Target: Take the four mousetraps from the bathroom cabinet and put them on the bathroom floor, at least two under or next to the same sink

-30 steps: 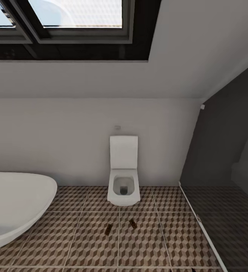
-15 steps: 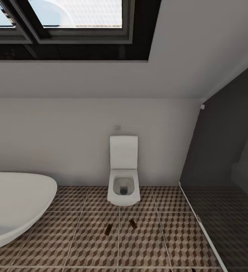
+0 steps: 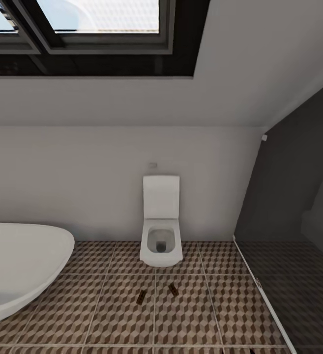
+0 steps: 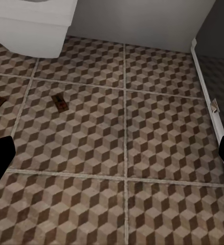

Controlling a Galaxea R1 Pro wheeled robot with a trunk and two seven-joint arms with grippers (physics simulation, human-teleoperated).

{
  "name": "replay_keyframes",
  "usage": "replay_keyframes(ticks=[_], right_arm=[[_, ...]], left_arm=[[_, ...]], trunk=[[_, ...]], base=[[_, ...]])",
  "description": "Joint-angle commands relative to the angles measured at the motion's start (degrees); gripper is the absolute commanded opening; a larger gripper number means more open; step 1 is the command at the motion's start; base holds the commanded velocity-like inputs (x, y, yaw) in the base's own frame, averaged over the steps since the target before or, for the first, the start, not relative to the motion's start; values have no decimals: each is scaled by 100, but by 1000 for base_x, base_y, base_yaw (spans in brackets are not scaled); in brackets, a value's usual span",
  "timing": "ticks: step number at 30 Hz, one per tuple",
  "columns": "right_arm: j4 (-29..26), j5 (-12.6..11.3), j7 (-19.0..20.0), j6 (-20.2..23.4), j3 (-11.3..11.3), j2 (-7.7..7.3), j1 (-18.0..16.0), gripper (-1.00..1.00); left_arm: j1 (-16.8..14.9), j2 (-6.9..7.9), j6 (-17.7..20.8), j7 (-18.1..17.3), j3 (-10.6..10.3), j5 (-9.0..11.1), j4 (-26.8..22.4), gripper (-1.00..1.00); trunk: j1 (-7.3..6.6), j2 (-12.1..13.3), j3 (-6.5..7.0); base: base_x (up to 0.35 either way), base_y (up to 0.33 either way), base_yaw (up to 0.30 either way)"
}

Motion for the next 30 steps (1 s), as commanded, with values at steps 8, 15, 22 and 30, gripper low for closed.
replay_keyframes(ticks=[8, 15, 22, 30], right_arm=[[2, -30, -28, -12, 49, -2, -5, 100], [2, -30, -28, -19, 49, -2, -5, 100], [2, -22, -28, -21, 49, -9, -5, 100], [4, -21, -28, -21, 49, -11, -5, 100]], left_arm=[[-8, -4, -17, 35, -48, 2, 14, 100], [-8, -6, -17, 36, -48, 2, 14, 100], [-7, -6, -17, 33, -48, 2, 14, 100], [-7, -5, -17, 34, -48, 2, 14, 100]], trunk=[[3, -13, -80], [3, -13, -138], [3, -13, -155], [3, -13, -157]], base=[[0, 0, 0], [0, 0, 0], [0, 0, 0], [0, 0, 0]])
